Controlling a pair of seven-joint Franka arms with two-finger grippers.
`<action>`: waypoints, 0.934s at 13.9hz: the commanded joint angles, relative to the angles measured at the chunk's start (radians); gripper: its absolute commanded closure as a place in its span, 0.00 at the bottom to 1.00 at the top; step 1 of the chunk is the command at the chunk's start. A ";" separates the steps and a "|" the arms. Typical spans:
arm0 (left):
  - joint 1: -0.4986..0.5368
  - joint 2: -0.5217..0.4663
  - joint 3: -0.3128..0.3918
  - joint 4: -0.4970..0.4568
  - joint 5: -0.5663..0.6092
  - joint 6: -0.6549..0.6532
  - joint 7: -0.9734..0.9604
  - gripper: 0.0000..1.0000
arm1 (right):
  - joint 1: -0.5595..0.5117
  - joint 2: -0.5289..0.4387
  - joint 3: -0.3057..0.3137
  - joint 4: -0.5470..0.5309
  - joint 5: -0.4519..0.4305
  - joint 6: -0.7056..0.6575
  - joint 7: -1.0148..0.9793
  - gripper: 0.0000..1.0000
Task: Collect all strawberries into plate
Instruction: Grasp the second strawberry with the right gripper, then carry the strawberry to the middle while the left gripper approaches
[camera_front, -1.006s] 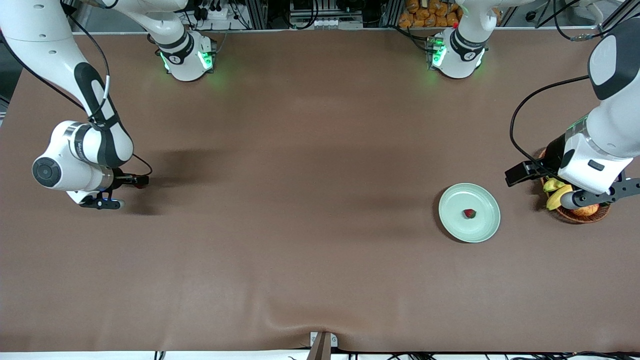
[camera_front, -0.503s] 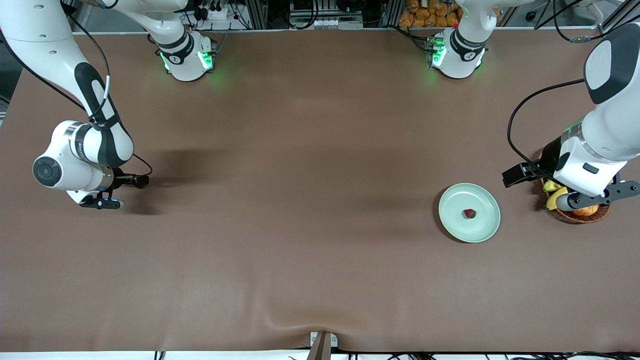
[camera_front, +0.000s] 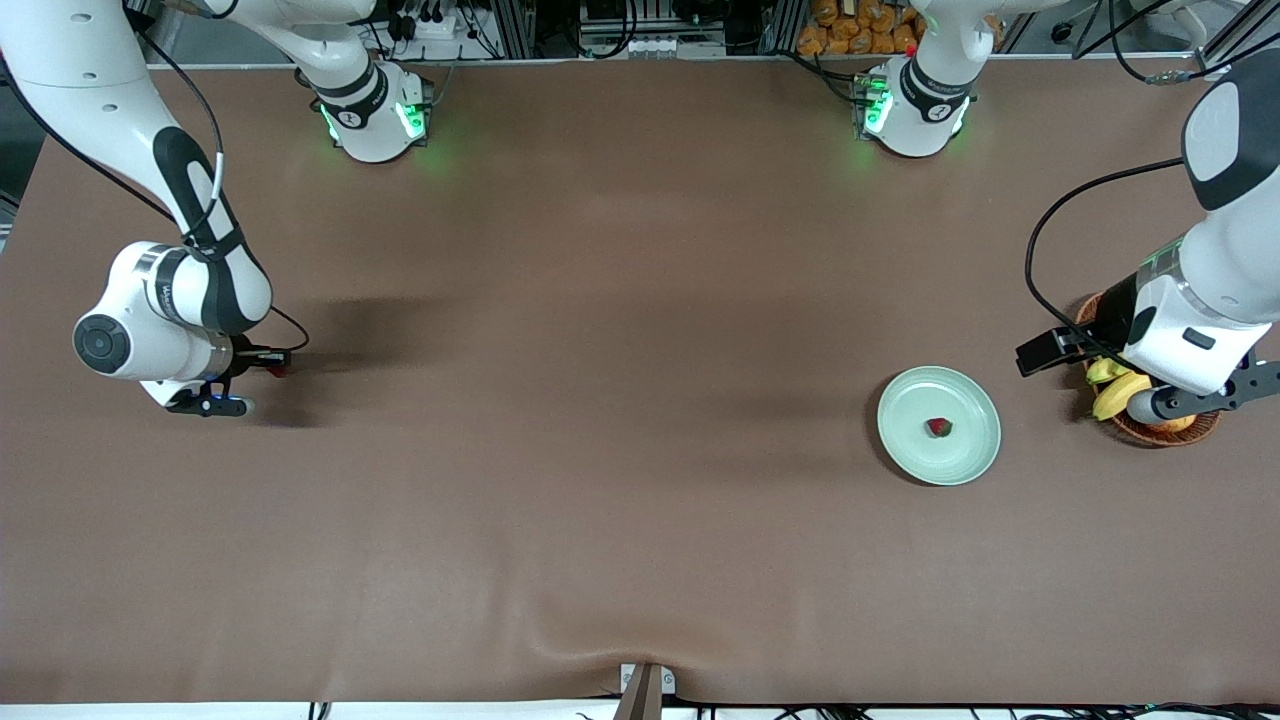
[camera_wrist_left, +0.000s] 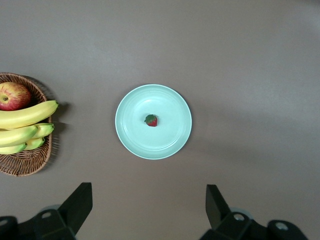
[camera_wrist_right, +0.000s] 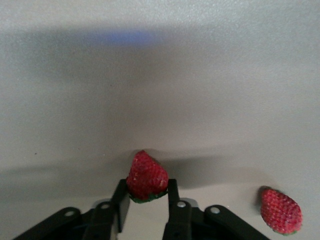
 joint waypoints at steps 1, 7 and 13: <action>0.010 -0.025 -0.004 -0.012 -0.015 -0.019 0.016 0.00 | -0.010 -0.016 0.008 -0.011 -0.002 0.019 -0.020 1.00; 0.019 -0.036 0.001 -0.010 -0.013 -0.043 0.018 0.00 | 0.013 -0.039 0.057 0.192 0.007 -0.005 -0.145 1.00; 0.045 -0.068 0.001 -0.010 -0.019 -0.078 0.076 0.00 | 0.203 0.027 0.111 0.416 0.016 -0.007 -0.106 1.00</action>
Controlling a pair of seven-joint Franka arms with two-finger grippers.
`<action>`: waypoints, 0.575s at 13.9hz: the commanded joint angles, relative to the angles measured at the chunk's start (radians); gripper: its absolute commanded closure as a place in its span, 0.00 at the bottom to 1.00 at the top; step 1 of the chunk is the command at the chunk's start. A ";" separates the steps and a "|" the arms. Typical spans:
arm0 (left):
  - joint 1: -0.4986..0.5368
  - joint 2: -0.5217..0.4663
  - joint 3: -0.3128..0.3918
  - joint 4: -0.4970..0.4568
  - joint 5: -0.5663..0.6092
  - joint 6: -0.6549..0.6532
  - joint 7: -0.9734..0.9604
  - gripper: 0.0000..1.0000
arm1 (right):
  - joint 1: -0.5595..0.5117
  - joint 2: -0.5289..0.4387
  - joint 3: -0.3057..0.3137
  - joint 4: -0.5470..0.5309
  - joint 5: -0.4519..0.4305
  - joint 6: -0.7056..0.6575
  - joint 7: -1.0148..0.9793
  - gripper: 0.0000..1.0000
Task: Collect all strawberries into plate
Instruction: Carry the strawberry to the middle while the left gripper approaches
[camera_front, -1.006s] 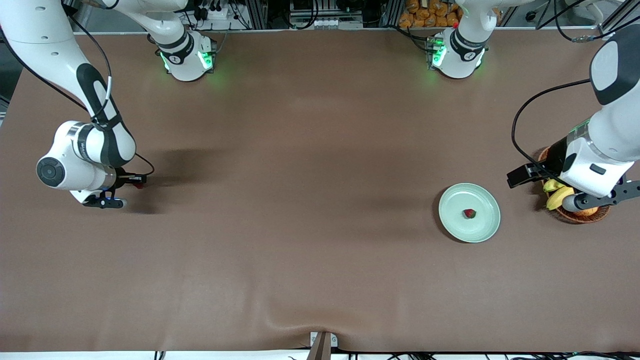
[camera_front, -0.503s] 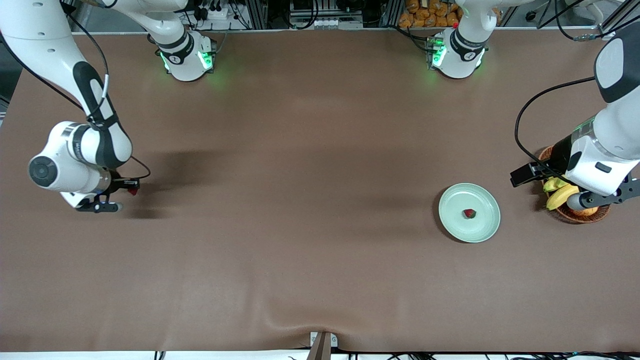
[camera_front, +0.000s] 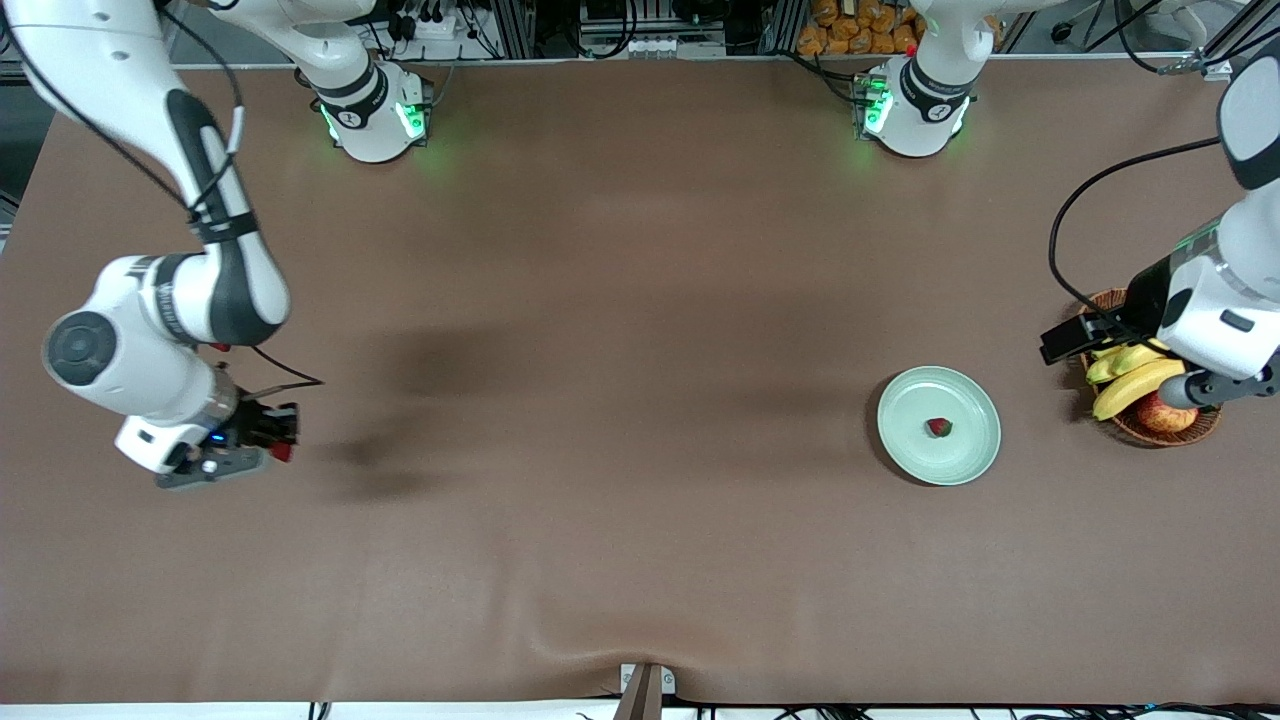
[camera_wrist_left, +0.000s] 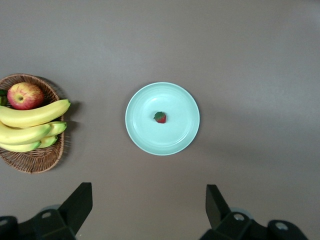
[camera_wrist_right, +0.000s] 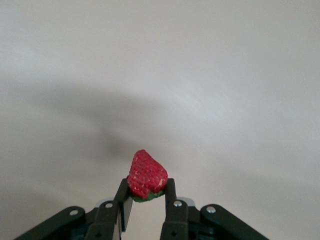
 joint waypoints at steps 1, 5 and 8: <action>0.020 -0.029 -0.001 -0.014 -0.019 -0.032 0.028 0.00 | 0.092 0.073 -0.006 0.094 0.040 -0.012 0.024 1.00; 0.020 -0.034 -0.007 -0.016 -0.019 -0.042 0.031 0.00 | 0.237 0.174 -0.006 0.199 0.198 -0.009 0.098 1.00; 0.004 -0.015 -0.010 -0.016 -0.019 -0.032 0.026 0.00 | 0.362 0.268 -0.006 0.291 0.207 0.001 0.246 1.00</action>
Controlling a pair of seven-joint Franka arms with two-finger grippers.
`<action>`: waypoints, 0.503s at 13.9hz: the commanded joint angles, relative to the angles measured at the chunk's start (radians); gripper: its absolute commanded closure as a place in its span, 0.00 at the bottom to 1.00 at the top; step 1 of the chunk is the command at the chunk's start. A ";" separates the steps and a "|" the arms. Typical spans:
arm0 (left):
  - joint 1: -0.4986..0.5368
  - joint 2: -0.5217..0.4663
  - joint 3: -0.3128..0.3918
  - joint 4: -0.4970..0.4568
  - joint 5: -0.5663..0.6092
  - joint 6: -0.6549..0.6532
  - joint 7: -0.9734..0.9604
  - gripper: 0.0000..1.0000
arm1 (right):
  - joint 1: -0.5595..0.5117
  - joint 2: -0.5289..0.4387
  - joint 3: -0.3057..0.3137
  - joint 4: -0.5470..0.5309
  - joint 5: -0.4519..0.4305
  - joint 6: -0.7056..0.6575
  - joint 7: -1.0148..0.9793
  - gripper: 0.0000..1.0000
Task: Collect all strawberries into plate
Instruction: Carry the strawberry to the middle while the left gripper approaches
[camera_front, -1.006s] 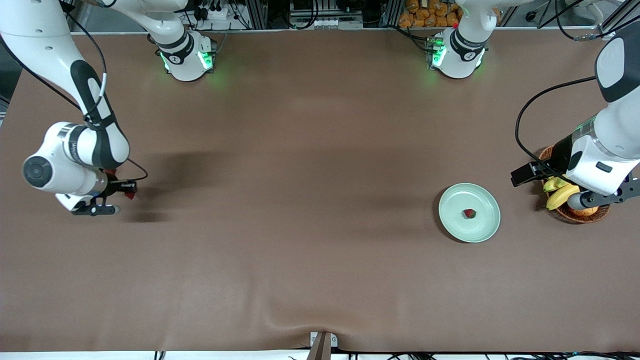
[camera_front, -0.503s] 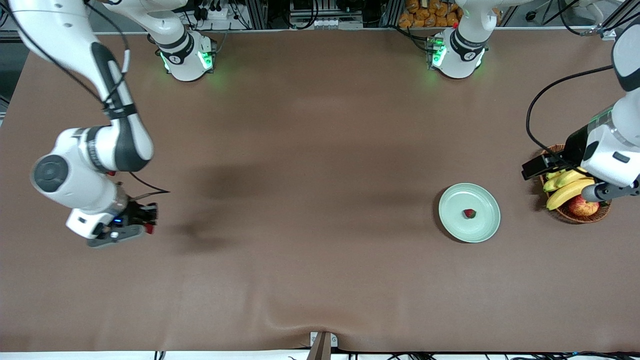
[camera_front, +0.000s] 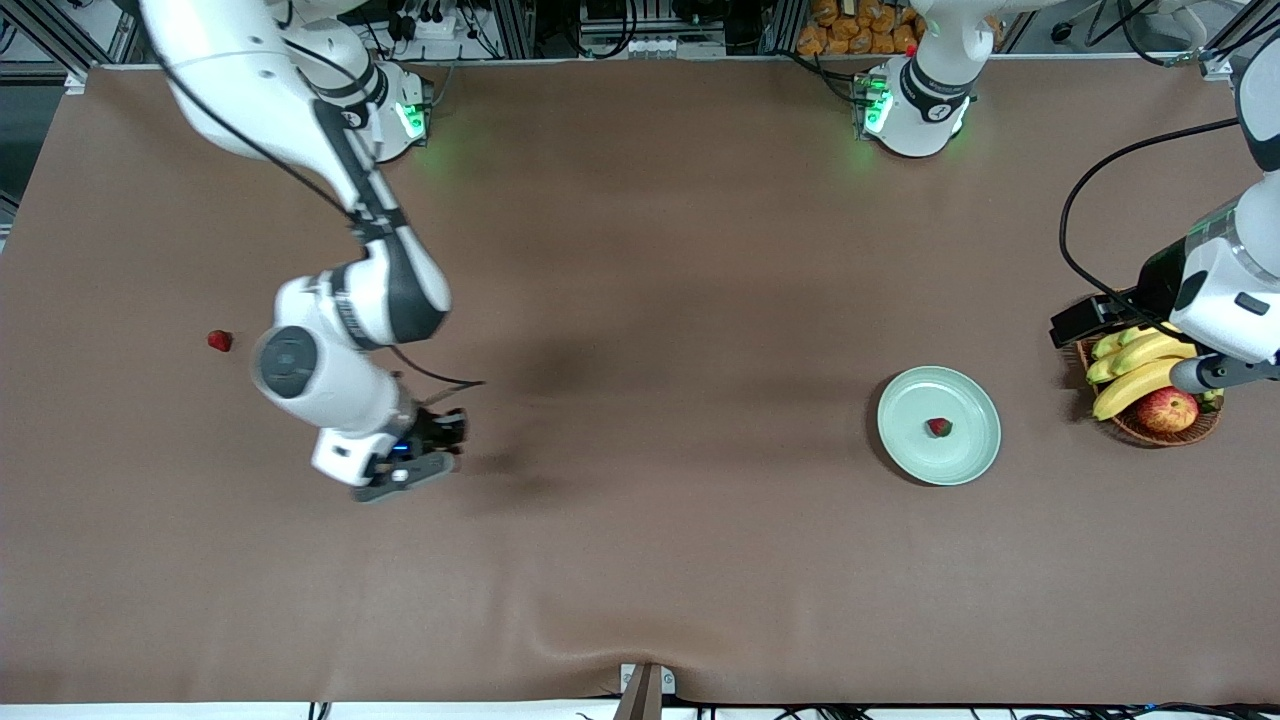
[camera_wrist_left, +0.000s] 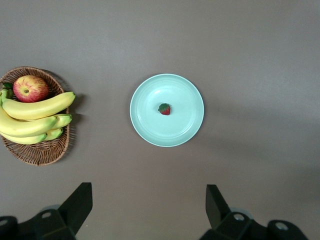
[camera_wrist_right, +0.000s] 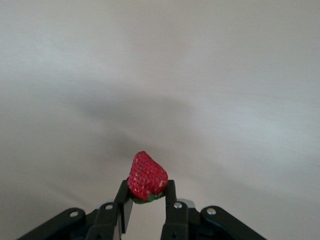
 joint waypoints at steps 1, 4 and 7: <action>-0.007 0.005 -0.006 -0.010 -0.020 -0.002 0.013 0.00 | 0.115 0.117 -0.011 0.149 0.018 -0.005 0.153 1.00; -0.036 0.030 -0.026 -0.010 -0.018 0.022 -0.013 0.00 | 0.233 0.217 -0.011 0.258 0.018 0.039 0.314 1.00; -0.047 0.061 -0.026 -0.010 -0.018 0.061 -0.029 0.00 | 0.304 0.289 0.035 0.301 0.018 0.168 0.434 1.00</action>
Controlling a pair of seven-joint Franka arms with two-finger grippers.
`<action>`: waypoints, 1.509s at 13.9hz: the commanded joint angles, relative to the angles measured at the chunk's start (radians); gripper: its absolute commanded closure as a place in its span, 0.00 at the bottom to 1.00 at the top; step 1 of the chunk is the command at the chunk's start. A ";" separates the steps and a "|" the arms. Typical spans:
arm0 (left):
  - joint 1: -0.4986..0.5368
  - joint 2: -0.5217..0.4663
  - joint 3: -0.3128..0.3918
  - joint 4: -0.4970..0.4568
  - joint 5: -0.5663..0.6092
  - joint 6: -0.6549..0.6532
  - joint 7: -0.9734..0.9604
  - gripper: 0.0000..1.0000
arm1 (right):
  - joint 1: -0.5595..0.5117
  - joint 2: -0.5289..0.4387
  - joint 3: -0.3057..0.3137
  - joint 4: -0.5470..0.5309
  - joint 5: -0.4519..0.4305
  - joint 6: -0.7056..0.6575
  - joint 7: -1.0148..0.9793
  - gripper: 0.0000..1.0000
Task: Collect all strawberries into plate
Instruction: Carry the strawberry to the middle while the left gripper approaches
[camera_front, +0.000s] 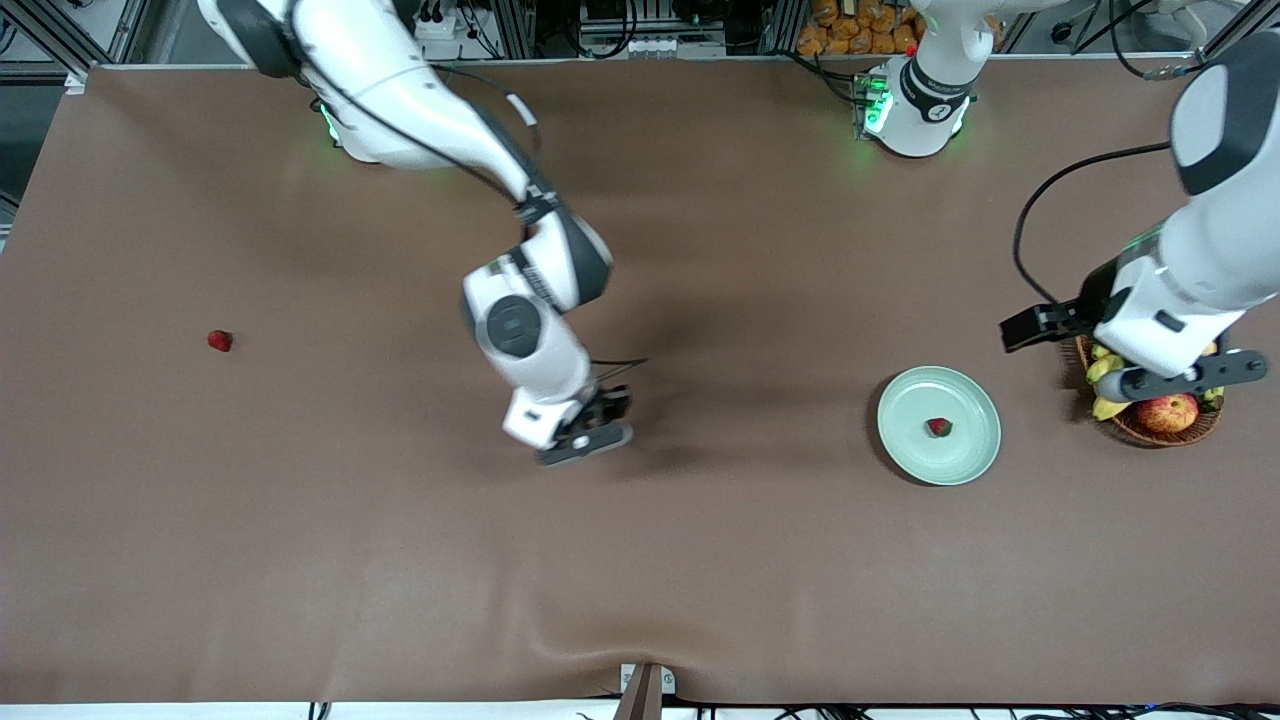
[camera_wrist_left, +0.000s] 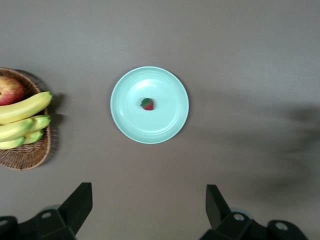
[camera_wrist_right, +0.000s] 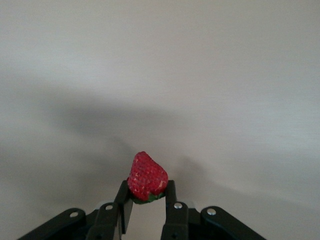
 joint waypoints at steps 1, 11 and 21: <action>-0.012 0.031 0.000 0.004 -0.017 0.038 -0.014 0.00 | 0.028 0.101 0.053 0.105 0.013 0.072 0.092 1.00; -0.128 0.151 0.000 -0.064 -0.013 0.205 -0.234 0.00 | 0.047 0.135 0.096 0.149 0.002 0.106 0.168 0.00; -0.404 0.395 0.017 -0.061 -0.003 0.604 -0.809 0.00 | -0.338 -0.115 0.055 0.091 -0.012 -0.294 -0.065 0.00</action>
